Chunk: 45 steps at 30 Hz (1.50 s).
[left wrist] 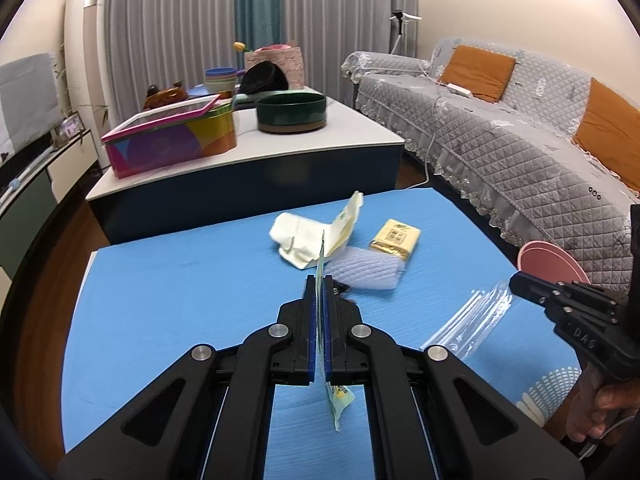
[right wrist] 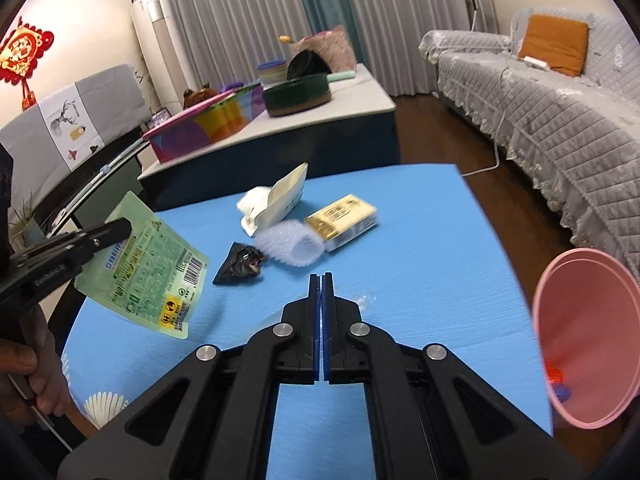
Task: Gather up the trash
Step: 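Carry the green wrapper and clear plastic over the pink basin and open both tools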
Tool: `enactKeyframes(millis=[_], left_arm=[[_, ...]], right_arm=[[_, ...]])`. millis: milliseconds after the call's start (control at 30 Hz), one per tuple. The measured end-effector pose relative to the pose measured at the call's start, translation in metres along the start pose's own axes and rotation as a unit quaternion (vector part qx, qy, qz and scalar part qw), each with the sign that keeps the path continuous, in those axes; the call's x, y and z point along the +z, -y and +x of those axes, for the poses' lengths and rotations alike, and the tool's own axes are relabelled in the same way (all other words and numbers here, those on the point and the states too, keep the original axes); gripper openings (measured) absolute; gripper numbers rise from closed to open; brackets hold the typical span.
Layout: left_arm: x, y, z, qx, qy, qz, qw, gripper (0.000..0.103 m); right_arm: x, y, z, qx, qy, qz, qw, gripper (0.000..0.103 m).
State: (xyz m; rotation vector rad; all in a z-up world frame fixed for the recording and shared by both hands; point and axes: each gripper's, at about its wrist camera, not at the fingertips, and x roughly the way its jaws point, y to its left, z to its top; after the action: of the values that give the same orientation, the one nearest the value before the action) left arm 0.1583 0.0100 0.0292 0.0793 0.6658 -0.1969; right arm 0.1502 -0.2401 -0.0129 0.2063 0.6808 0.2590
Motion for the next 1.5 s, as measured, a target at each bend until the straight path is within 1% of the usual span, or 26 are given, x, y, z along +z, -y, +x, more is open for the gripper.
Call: enactKeyframes(millis=[267, 600, 1000, 1333, 1500], left_arm=[[0.005, 0.026, -0.001, -0.019, 0.010, 0.013, 0.9997, 0.002], [0.010, 0.056, 0.006, -0.044, 0.018, 0.020, 0.9987, 0.002], [0.020, 0.099, 0.011, -0.079, 0.037, 0.030, 0.9958, 0.002], [0.027, 0.142, 0.015, -0.118, 0.043, 0.047, 0.9909, 0.002], [0.031, 0.168, 0.019, -0.136, 0.041, 0.055, 0.9883, 0.002]], right_arm=[[0.004, 0.024, -0.032, -0.024, 0.027, 0.010, 0.999, 0.001], [0.005, 0.056, -0.061, -0.054, 0.055, 0.029, 0.997, 0.001], [0.002, 0.093, -0.085, -0.083, 0.073, 0.053, 0.992, 0.001], [0.003, 0.135, -0.107, -0.120, 0.091, 0.079, 0.985, 0.001], [0.003, 0.155, -0.117, -0.149, 0.099, 0.087, 0.980, 0.001]])
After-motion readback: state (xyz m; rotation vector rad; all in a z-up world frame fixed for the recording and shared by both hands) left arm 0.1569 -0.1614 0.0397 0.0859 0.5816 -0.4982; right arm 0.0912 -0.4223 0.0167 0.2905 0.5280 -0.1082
